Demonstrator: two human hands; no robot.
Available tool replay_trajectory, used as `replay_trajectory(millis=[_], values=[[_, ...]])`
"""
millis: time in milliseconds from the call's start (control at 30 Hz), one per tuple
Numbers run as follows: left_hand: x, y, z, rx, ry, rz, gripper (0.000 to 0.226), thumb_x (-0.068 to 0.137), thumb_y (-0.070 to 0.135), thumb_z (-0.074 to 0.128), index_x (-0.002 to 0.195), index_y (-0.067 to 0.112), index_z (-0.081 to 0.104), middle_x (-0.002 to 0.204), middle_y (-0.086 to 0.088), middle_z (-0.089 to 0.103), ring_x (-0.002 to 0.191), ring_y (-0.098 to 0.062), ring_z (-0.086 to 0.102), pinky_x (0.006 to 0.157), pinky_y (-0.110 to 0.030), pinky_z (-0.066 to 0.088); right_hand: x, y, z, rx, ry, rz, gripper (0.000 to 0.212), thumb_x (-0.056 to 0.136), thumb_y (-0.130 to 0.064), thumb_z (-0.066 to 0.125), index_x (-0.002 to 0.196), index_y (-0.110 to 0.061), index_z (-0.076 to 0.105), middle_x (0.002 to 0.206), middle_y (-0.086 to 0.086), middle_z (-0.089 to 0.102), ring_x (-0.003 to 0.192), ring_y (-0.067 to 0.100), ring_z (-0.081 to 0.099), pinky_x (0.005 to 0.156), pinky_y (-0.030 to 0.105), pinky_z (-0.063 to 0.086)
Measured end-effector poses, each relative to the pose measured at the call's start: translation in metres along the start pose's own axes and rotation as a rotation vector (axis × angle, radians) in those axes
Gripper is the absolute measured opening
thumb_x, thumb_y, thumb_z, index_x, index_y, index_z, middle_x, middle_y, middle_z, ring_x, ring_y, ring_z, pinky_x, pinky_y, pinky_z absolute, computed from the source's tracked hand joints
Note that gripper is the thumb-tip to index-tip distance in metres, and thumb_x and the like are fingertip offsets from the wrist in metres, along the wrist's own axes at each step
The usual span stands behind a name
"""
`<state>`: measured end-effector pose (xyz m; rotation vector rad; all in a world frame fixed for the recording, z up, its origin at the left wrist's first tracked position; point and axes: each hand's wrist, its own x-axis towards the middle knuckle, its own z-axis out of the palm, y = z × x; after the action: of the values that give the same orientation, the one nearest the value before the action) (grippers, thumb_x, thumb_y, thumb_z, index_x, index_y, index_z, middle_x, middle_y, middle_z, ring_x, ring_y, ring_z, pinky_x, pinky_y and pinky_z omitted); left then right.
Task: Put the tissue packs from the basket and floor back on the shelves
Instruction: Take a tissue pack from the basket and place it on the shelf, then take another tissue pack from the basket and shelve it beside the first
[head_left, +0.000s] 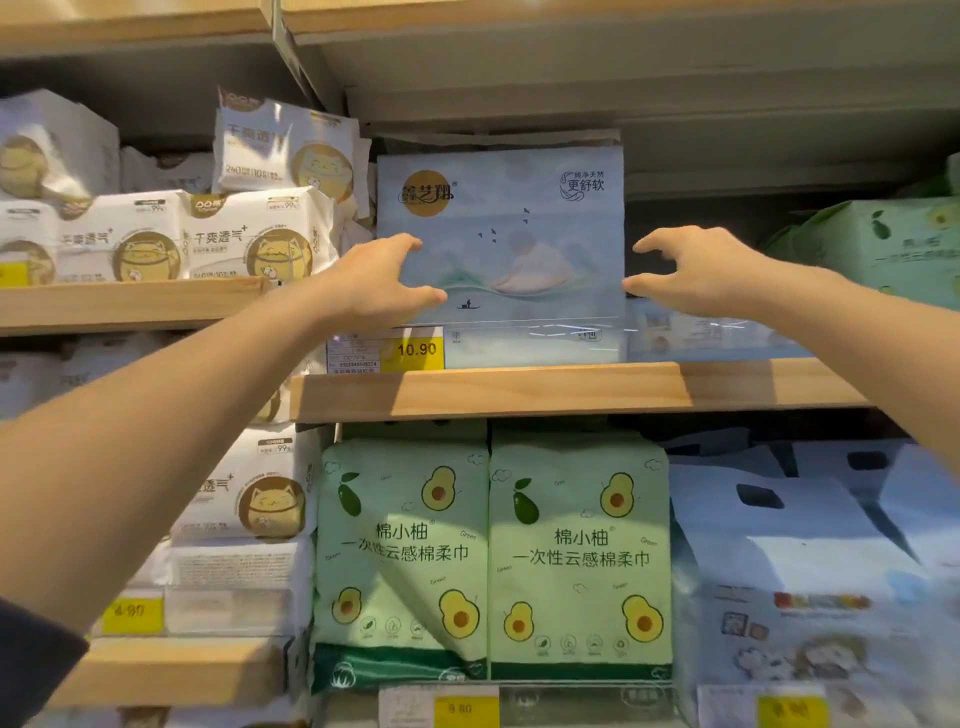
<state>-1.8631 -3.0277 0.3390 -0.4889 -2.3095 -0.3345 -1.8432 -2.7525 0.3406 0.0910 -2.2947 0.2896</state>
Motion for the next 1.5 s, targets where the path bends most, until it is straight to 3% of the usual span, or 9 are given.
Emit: replay_trajectory(millis=[267, 567, 667, 967, 1133, 1500], values=[[-0.082, 0.055, -0.016, -0.033, 0.042, -0.046, 0.056, 0.093, 0.039, 0.046, 0.142, 0.012, 0.033, 0.149, -0.008, 0.035, 0.135, -0.026, 0.035, 0.107, -0.038, 0.029, -0.084, 0.029, -0.035, 0.091, -0.045, -0.142, 0.051, 0.088, -0.032, 0.055, 0.134, -0.015, 0.042, 0.141, 0.012, 0.043, 0.128, 0.03, 0.041, 0.101, 0.04, 0.035], [-0.19, 0.124, -0.002, -0.118, -0.06, -0.103, 0.05, 0.091, 0.036, 0.051, 0.136, 0.015, 0.043, 0.139, -0.009, 0.047, 0.129, -0.029, 0.042, 0.105, -0.038, 0.033, -0.213, 0.073, -0.057, 0.157, -0.22, -0.198, 0.056, 0.087, -0.031, 0.056, 0.137, -0.015, 0.037, 0.139, 0.011, 0.046, 0.126, 0.029, 0.043, 0.1, 0.036, 0.036], [-0.228, 0.138, 0.004, -0.153, -0.143, -0.16, 0.054, 0.091, 0.039, 0.05, 0.139, 0.017, 0.038, 0.144, -0.007, 0.042, 0.131, -0.027, 0.04, 0.105, -0.039, 0.033, -0.256, 0.082, -0.058, 0.159, -0.32, -0.153, 0.063, 0.087, -0.033, 0.056, 0.142, -0.021, 0.027, 0.142, 0.01, 0.043, 0.126, 0.03, 0.044, 0.101, 0.039, 0.037], [-0.359, 0.137, 0.047, -0.459, -0.309, -0.336, 0.058, 0.089, 0.038, 0.055, 0.139, 0.015, 0.038, 0.143, -0.007, 0.043, 0.129, -0.027, 0.043, 0.105, -0.043, 0.038, -0.402, 0.102, -0.048, 0.18, -0.487, 0.005, 0.062, 0.085, -0.028, 0.06, 0.139, -0.013, 0.033, 0.142, 0.012, 0.043, 0.129, 0.028, 0.041, 0.102, 0.037, 0.034], [-0.439, 0.134, 0.071, -0.436, -0.438, -0.318, 0.055, 0.089, 0.034, 0.056, 0.139, 0.02, 0.039, 0.142, -0.007, 0.044, 0.126, -0.027, 0.044, 0.1, -0.039, 0.038, -0.476, 0.102, -0.039, 0.151, -0.595, 0.124, 0.063, 0.086, -0.027, 0.059, 0.141, -0.012, 0.031, 0.146, 0.013, 0.037, 0.133, 0.029, 0.036, 0.103, 0.037, 0.031], [-0.579, 0.167, 0.133, -0.425, -0.76, -0.241, 0.063, 0.085, 0.035, 0.062, 0.141, 0.019, 0.037, 0.146, -0.006, 0.04, 0.133, -0.024, 0.038, 0.106, -0.035, 0.033, -0.631, 0.111, -0.023, 0.23, -0.778, 0.318, 0.064, 0.086, -0.027, 0.059, 0.142, -0.015, 0.029, 0.144, 0.013, 0.039, 0.13, 0.029, 0.039, 0.101, 0.037, 0.033]])
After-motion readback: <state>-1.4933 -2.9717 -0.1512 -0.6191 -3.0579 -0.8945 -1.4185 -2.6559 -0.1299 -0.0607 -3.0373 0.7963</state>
